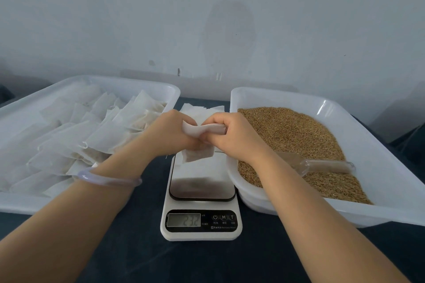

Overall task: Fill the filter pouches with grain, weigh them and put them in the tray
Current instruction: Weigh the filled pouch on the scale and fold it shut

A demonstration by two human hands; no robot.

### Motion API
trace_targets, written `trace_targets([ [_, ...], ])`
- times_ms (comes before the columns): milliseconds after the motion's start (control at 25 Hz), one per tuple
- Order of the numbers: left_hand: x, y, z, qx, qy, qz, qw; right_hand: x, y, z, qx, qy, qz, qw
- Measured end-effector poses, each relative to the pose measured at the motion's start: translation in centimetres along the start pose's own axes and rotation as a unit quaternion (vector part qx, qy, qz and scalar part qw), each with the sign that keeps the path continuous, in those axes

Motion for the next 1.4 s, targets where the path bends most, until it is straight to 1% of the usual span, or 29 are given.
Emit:
trace_targets([
  [80,0.3,0.2,0.1,0.002,0.010,0.006,1.000,0.1,-0.1,0.1,-0.006,-0.017,0.003,1.000],
  [200,0.9,0.7,0.4,-0.001,0.027,0.014,1.000,0.1,-0.3,0.3,-0.013,-0.016,-0.013,1.000],
  [400,2.5,2.2,0.8,0.008,0.023,0.005,1.000,0.1,0.1,-0.9,0.023,-0.046,-0.027,0.998],
  [520,4.1,3.3,1.4,0.004,0.032,0.029,0.999,0.2,-0.7,-2.8,0.053,-0.036,0.008,0.998],
  [600,6.2,3.7,1.6,0.002,0.095,0.058,0.994,0.1,-1.7,-4.6,0.071,-0.015,0.057,0.996],
  [680,8.8,3.8,1.1,0.009,0.157,0.116,0.981,-0.6,-3.0,-6.1,0.073,-0.011,0.079,0.994],
  [760,10.8,3.8,-0.2,0.035,0.183,0.173,0.967,-2.0,-4.2,-7.1,0.074,0.029,0.046,0.996],
  [800,11.4,3.8,-1.1,0.054,0.178,0.186,0.965,-3.0,-4.8,-7.6,0.080,0.060,0.014,0.995],
  [840,11.5,3.6,-2.0,0.075,0.180,0.183,0.964,-4.1,-5.1,-7.9,0.089,0.094,-0.027,0.991],
  [920,10.8,3.4,-4.1,0.137,0.203,0.153,0.957,-6.6,-5.4,-8.4,0.102,0.166,-0.132,0.972],
  [1000,9.3,3.5,-6.1,0.209,0.198,0.111,0.951,-8.9,-5.5,-8.3,0.096,0.242,-0.229,0.938],
  [1080,8.5,3.8,-7.5,0.244,0.181,0.060,0.951,-10.7,-5.6,-7.9,0.076,0.296,-0.283,0.909],
  [1160,7.9,4.1,-8.4,0.261,0.216,-0.011,0.941,-11.7,-5.6,-7.5,0.061,0.319,-0.301,0.897],
  [1200,7.8,4.3,-8.8,0.265,0.237,-0.029,0.934,-12.1,-5.6,-7.5,0.059,0.325,-0.302,0.894],
  [1280,8.1,4.5,-9.6,0.273,0.252,-0.020,0.928,-12.7,-5.5,-7.6,0.065,0.339,-0.297,0.890],
  [1400,8.9,4.2,-10.9,0.280,0.206,0.005,0.938,-13.5,-5.3,-7.8,0.066,0.361,-0.288,0.885],
])
Point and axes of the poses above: each hand's wrist, its own y-axis away from the middle knuckle, its own x-axis out of the back of the hand, z = x × y, the point moved 4 cm from there along -y, towards the middle knuckle, and after that the axes turned 9 degrees about x, right-handed, at the moved point
